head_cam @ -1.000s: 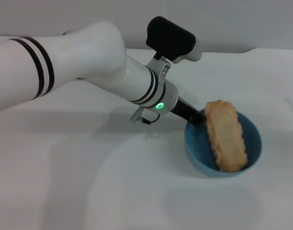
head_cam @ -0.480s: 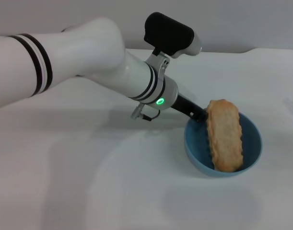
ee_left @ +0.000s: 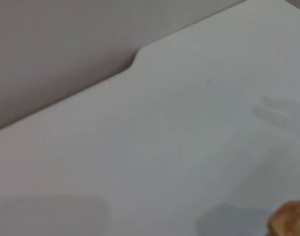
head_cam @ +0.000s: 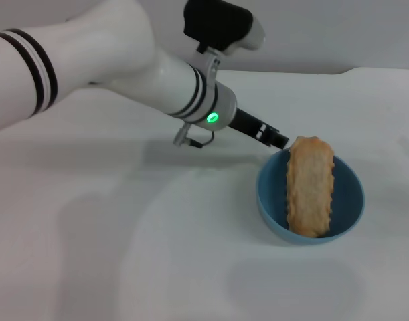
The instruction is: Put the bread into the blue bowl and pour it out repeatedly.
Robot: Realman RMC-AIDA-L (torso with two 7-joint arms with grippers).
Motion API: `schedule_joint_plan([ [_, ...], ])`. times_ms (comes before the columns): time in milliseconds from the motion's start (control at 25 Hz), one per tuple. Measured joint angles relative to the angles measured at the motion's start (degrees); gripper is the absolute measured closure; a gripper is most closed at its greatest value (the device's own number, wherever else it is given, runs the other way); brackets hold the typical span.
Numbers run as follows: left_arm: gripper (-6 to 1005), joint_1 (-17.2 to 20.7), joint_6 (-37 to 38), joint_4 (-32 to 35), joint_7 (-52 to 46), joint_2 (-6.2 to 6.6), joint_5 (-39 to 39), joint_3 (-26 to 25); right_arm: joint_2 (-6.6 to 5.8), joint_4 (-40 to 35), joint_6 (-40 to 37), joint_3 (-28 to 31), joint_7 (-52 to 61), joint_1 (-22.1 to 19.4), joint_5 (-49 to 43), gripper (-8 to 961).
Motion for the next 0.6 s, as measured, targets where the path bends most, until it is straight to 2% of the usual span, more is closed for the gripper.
schedule_joint_plan([
  [200, 394, 1.0, 0.8, 0.5, -0.1, -0.01, 6.2, -7.7, 0.00, 0.0, 0.6, 0.3, -1.6, -0.1, 0.4, 374],
  [360, 396, 3.1, -2.8, 2.3, 0.4, -0.09, 8.6, -11.4, 0.17, 0.8, 2.8, 0.5, -7.8, 0.1, 1.7, 373],
  [440, 396, 5.6, -7.1, 4.9, 0.9, -0.28, 9.1, -12.2, 0.25, 2.3, 5.4, 0.5, -12.4, 0.6, 2.8, 373],
  [560, 397, 11.5, -17.3, 10.4, 2.8, -0.79, 9.1, -11.9, 0.29, 5.1, 9.0, 0.5, -20.2, 1.0, 6.4, 373],
  [600, 397, 14.5, -24.5, 11.7, 3.2, -0.91, 8.7, -10.6, 0.33, 6.1, 9.7, 0.5, -24.0, 1.1, 8.5, 373],
])
